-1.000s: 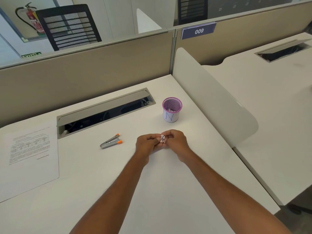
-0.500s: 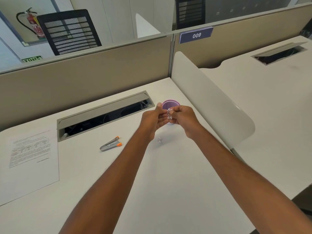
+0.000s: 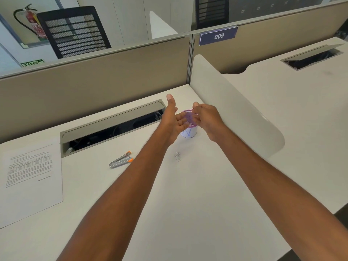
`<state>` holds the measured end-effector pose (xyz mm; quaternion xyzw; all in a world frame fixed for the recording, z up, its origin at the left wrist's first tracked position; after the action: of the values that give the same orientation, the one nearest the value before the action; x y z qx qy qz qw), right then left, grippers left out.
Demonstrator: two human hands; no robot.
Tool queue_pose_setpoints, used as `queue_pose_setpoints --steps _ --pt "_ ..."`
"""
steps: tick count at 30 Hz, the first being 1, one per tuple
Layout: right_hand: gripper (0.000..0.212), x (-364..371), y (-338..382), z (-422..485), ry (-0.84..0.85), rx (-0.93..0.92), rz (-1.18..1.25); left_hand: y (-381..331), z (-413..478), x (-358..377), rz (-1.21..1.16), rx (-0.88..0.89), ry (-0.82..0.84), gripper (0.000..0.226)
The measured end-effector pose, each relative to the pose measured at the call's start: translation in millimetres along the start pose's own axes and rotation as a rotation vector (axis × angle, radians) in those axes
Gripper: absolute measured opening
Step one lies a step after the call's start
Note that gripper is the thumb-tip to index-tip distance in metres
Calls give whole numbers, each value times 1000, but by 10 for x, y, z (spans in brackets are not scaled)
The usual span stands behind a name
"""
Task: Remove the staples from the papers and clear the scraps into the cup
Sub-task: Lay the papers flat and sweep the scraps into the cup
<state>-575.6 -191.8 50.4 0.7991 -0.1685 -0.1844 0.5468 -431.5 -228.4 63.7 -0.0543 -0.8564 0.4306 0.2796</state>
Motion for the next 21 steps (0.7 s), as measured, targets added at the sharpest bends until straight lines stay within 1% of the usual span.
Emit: queue_pose_setpoints --steps 2,3,5,7,9,10,11,12,13,14,16,18,20,21 --pt "33 -23 37 -24 -19 -26 1 9 4 -12 -36 6 1 99" --pt "31 -44 44 -33 -42 -41 11 17 18 -28 -51 15 -2 98" --pt "21 -98 55 -63 -93 -75 41 15 6 -59 -81 51 -3 96" --pt "16 -156 59 -134 -141 -129 67 1 -28 -128 -108 117 -22 90" --pt "12 -192 29 -276 -157 -182 98 34 -65 -272 -80 178 -79 74" --pt "13 -206 -10 -353 -163 -210 78 72 -93 -357 -47 196 -119 61" --pt "14 -203 -67 -421 -163 -239 30 142 -106 -463 4 202 -167 46" --pt "15 -179 -147 -473 -151 -260 -43 222 -126 -565 64 202 -206 37" --pt "17 -130 -247 -510 -122 -273 -124 311 -133 -674 150 206 -245 36" --pt "18 -64 -360 -531 -83 -280 -215 394 -138 -782 278 214 -277 41" --pt "21 94 -615 -536 22 -279 -405 537 -128 -934 661 244 -294 51" --pt "27 272 -861 -539 143 -306 -595 758 -75 -990 1073 259 -190 56" --pt "36 442 -1025 -566 243 -396 -783 1017 -58 -1035 1453 224 -54 63" --pt "41 517 -1087 -593 287 -439 -861 1145 -56 -1083 1609 217 -28 67"
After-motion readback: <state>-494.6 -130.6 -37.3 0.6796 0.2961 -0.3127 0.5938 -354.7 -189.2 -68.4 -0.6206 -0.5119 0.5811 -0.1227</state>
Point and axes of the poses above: each hand's wrist, its own z-axis towards the middle knuckle, its own x-axis out of the palm, y = z × x, the point moved 7 cm from there along z, towards the middle knuckle, and after that the axes turned 4 degrees about y, right-handed, at the moved point
